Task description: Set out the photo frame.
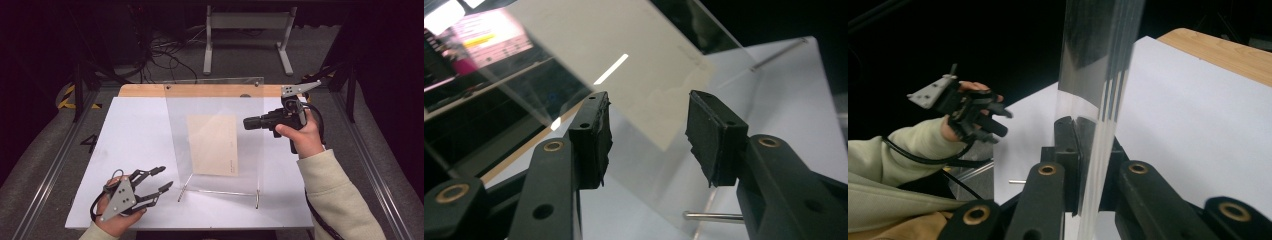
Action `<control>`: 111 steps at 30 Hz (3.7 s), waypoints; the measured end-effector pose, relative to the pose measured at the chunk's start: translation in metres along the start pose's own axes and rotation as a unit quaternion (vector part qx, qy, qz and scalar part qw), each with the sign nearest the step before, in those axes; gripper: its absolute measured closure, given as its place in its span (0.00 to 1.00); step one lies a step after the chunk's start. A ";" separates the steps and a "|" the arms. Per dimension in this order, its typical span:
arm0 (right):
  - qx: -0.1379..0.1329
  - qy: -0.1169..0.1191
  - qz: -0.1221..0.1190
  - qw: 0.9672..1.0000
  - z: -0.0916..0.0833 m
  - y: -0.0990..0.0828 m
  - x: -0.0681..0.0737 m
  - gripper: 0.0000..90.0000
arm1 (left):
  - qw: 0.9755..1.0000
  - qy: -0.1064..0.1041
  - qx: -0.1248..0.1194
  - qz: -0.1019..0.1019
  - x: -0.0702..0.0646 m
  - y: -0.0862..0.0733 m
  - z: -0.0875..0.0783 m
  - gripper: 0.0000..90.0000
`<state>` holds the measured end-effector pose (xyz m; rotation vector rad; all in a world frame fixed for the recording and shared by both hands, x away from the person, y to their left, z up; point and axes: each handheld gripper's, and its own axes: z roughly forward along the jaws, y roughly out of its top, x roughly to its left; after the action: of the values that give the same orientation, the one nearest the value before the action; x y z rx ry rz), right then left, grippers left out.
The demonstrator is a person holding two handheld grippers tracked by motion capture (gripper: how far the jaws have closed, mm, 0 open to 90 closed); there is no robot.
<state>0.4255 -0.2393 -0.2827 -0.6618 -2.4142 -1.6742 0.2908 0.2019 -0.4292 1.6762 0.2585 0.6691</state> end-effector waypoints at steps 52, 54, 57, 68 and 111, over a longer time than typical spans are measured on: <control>-0.080 -0.367 -0.134 0.917 -0.034 -0.018 0.079 0.94 | 0.998 0.027 0.022 -0.047 0.017 -0.027 0.006 0.50; -0.067 -0.367 -0.135 0.918 -0.035 -0.023 0.084 0.93 | 0.998 0.025 0.022 -0.052 0.017 -0.028 0.007 0.49; -0.055 -0.378 -0.136 0.914 -0.036 -0.032 0.091 0.93 | 0.998 0.024 0.023 -0.056 0.018 -0.029 0.009 0.49; -0.055 -0.391 -0.108 0.912 -0.048 -0.066 0.101 0.92 | 0.998 0.020 0.028 -0.059 0.022 -0.031 0.019 0.49; 0.093 -0.394 -0.007 0.915 -0.072 -0.190 0.037 1.00 | 0.984 0.046 0.117 -0.127 0.035 -0.036 0.032 0.49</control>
<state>0.3019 -0.3501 -0.4063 -1.5192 -3.0249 -1.2958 0.3439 0.2020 -0.4556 1.7974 0.6270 0.5390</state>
